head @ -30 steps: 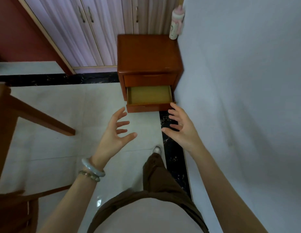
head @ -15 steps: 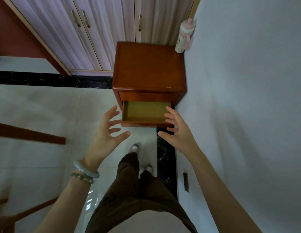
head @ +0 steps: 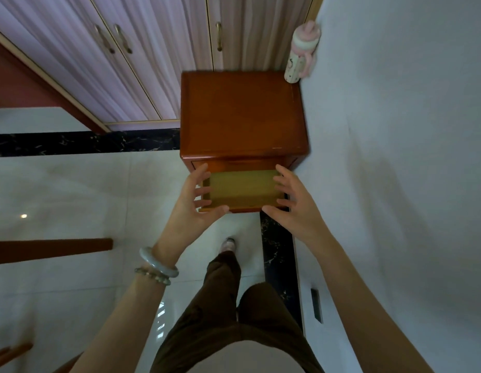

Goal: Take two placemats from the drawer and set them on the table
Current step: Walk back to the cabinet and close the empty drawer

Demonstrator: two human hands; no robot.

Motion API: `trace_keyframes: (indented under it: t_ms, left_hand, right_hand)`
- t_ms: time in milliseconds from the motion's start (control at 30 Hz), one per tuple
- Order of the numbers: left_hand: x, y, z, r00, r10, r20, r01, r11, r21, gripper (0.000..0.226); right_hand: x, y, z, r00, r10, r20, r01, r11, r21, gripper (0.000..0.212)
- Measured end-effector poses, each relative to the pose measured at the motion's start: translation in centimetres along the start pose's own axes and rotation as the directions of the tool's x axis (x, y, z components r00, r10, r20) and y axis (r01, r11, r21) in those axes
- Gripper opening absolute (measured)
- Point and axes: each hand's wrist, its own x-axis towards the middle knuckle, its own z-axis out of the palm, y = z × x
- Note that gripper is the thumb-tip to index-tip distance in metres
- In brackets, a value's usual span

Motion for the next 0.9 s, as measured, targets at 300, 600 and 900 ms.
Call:
trace_keyframes:
  t_ms: [300,600,900]
  left_hand:
    - [-0.5,-5.1,5.3,0.999,-0.037,0.008,0.037,0.999,-0.015,0.087]
    - [1.8,-18.0,9.1,0.998,-0.013,-0.063,0.013,1.0,-0.003,0.086]
    - [7.2,-31.5,13.0,0.989,0.07,-0.132,-0.087,0.988,-0.128,0.081]
  right_hand:
    - [-0.2,5.8,-0.4,1.0,0.018,-0.007,-0.018,1.0,0.01,0.08]
    - [3.4,18.5,3.9,0.999,-0.048,0.014,0.048,0.999,-0.006,0.081]
    - [11.5,31.6,9.0,0.979,-0.198,-0.041,0.198,0.98,-0.009,0.08]
